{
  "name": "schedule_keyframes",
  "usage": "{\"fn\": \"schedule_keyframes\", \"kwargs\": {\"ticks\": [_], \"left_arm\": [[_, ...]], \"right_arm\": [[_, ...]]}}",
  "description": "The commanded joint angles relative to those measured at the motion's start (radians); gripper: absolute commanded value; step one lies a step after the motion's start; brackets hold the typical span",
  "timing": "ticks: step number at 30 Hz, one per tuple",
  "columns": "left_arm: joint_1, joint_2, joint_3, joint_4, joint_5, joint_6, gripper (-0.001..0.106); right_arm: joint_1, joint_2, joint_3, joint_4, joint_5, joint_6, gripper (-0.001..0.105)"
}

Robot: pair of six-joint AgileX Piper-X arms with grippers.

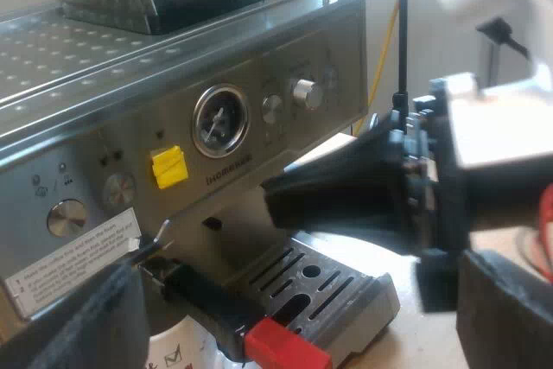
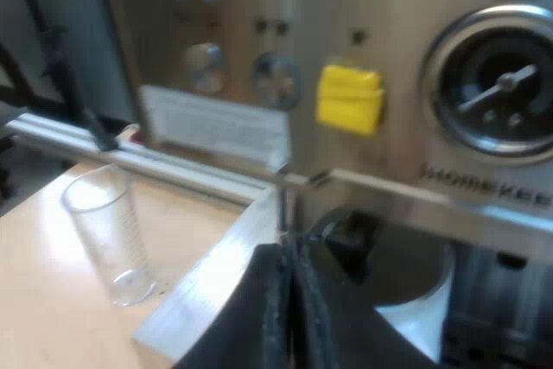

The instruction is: Place mug into machine

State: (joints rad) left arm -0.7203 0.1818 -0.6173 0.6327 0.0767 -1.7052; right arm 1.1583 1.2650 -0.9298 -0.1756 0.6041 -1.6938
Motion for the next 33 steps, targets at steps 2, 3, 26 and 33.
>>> {"fn": "schedule_keyframes", "kwargs": {"ticks": [2,3,26,33], "left_arm": [[-0.003,-0.006,-0.005,-0.007,0.003,-0.002,0.075],[-0.003,-0.006,-0.005,-0.007,0.003,-0.002,0.075],[-0.003,-0.006,-0.005,-0.007,0.01,-0.002,0.075],[-0.003,-0.006,-0.005,-0.007,0.01,-0.002,0.075]], "right_arm": [[-0.036,0.032,-0.043,-0.014,-0.042,-0.008,0.0],[-0.051,0.051,-0.055,-0.028,-0.048,-0.008,0.0],[-0.167,0.182,-0.174,-0.078,0.028,-0.061,0.0],[-0.178,0.182,-0.174,-0.078,0.028,-0.061,0.0]]}}
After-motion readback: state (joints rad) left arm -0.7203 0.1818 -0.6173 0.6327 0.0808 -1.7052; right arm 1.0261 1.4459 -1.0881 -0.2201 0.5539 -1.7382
